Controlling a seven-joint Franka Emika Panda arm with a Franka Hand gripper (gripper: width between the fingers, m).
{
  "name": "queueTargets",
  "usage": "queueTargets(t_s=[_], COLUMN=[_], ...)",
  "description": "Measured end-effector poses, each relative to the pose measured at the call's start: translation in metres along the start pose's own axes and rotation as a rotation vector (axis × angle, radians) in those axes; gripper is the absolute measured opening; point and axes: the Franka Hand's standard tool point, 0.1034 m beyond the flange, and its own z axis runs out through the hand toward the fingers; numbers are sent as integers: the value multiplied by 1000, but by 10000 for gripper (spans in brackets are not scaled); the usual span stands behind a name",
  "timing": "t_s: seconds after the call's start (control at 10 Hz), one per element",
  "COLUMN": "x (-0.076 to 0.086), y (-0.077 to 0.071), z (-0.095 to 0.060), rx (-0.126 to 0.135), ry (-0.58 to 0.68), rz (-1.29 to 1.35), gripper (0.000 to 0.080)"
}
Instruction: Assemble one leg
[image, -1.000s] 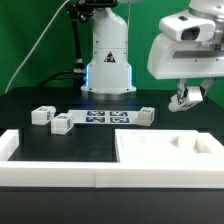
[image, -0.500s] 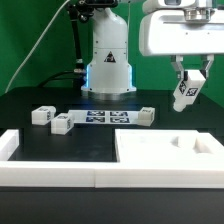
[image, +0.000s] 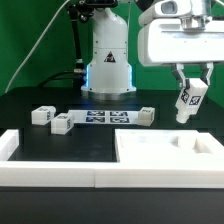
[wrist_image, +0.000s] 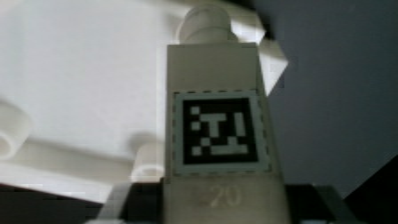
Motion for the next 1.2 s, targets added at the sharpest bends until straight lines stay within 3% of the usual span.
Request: queueTargets(t_s=[0.1,0.7,1.1,1.2], x=[6,5,70,77], y=[1,1,26,36], z=[8,7,10,14], rx=[3,4,-8,-13], ry=[0,-16,16,27], rz=[-8,-10,-52,-84], gripper=[292,292,292,292])
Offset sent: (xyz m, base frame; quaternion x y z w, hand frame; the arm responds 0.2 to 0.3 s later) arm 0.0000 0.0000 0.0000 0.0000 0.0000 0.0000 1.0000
